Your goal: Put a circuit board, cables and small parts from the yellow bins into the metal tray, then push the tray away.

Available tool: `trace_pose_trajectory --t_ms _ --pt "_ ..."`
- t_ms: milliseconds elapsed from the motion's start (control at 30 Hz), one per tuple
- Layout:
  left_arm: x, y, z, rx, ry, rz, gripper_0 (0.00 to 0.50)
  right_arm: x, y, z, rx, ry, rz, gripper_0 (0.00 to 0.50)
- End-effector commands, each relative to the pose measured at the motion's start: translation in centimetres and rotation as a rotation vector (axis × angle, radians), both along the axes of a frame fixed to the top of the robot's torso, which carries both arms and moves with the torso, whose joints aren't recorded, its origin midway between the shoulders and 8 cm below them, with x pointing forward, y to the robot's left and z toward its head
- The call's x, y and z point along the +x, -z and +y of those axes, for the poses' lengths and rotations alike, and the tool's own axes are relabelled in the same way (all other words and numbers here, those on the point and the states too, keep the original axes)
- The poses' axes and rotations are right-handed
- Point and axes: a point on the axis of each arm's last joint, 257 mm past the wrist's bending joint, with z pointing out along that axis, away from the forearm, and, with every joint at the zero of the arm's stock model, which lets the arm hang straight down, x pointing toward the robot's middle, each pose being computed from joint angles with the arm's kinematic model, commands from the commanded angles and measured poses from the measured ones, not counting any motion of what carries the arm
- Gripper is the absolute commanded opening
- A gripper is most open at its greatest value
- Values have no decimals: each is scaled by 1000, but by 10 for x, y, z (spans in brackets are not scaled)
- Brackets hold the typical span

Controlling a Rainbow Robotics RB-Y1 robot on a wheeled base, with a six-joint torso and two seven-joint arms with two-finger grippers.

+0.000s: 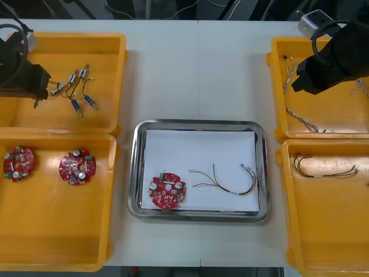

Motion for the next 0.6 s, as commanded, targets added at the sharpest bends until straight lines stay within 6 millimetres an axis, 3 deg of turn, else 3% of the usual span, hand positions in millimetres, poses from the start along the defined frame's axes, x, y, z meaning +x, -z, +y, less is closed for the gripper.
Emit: trace_pose_trajectory --t_ms 33,400,600 --pt "0 -49 8 59 48 -83 0 15 -41 -37 -18 91 -75 500" --pt "-14 -62 2 67 54 -83 0 26 -29 -84 -21 230 -22 500" --pt "-14 -73 -6 57 66 -117 0 29 -19 -98 -22 273 25 500"
